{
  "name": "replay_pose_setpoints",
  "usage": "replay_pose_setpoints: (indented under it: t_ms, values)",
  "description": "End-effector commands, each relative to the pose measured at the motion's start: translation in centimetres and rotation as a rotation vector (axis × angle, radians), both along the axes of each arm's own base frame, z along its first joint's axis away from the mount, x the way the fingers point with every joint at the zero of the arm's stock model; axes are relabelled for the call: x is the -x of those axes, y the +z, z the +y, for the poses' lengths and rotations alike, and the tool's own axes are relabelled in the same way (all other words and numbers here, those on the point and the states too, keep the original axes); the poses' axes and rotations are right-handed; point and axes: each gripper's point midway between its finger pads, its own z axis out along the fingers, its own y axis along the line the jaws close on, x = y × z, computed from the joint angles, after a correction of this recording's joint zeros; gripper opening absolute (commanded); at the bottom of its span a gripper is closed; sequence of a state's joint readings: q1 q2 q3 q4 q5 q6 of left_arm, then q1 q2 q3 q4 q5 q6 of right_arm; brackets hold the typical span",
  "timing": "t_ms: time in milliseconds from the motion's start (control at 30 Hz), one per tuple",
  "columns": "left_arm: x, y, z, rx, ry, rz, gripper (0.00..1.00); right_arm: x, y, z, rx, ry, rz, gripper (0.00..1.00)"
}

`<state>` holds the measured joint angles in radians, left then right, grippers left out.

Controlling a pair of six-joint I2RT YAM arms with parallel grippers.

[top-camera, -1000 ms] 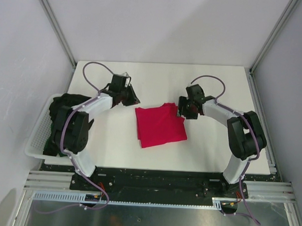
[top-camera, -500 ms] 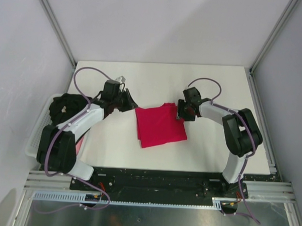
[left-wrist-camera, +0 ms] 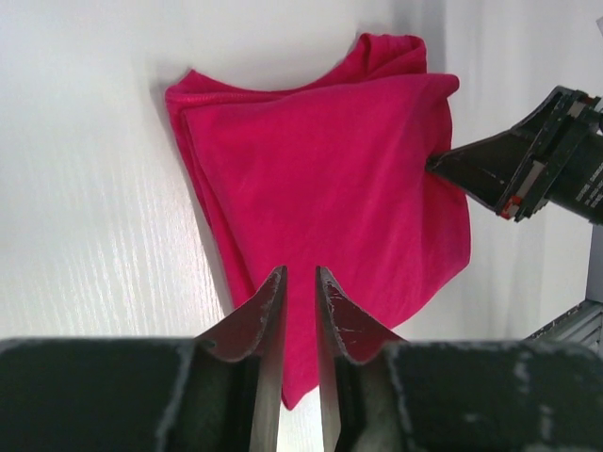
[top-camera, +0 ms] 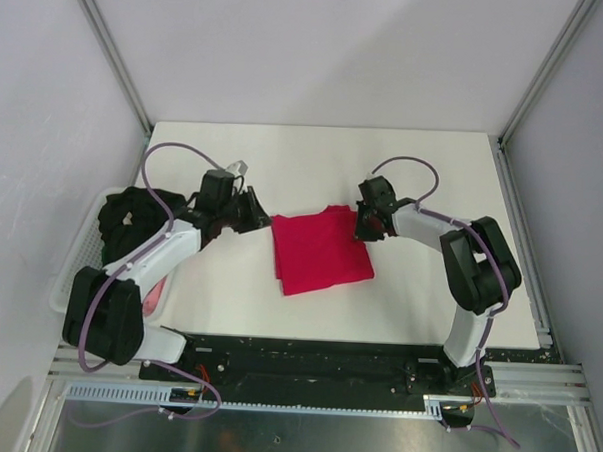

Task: Fold and stack the t-shirts
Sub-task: Put the neatly folded tshirt into the corner of the board with the right arm

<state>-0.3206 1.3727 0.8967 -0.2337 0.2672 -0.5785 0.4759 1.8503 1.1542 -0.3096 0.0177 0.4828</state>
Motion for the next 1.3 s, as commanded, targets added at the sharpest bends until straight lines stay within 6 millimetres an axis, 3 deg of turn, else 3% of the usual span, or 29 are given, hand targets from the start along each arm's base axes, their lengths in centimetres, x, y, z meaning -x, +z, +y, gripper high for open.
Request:
replay_pose_setpoints:
  t_ms: [0,167,500,700,800,867,1067,1267]
  values:
    - [1.1,1.7,-0.2,0.013,-0.050,-0.066,0.22,-1.4,0.7,-3.2,0.081,-0.082,-0.045,0.01]
    - [2.7,1.9,0.2,0.005,-0.074,-0.073,0.22,-4.6,1.9,-6.8,0.124,-0.132,-0.106,0.00]
    - [6.0,2.1,1.3,-0.032,-0.132,-0.101,0.23,-14.8,5.6,-16.1,0.274,-0.218,-0.235,0.00]
    - [6.7,2.0,1.3,-0.037,-0.161,-0.111,0.24,-20.2,6.1,-21.8,0.289,-0.298,-0.267,0.00]
    - [6.8,2.1,1.4,-0.043,-0.170,-0.118,0.24,-22.6,6.0,-24.2,0.392,-0.295,-0.288,0.00]
    - [6.9,2.1,1.5,-0.046,-0.172,-0.120,0.25,-23.8,6.2,-25.3,0.449,-0.288,-0.307,0.00]
    - [7.0,2.0,1.7,-0.049,-0.170,-0.116,0.25,-25.7,7.2,-31.7,0.459,-0.411,-0.363,0.00]
    - [6.9,1.7,1.9,-0.045,-0.168,-0.105,0.25,-28.0,9.9,-35.0,0.473,-0.478,-0.445,0.00]
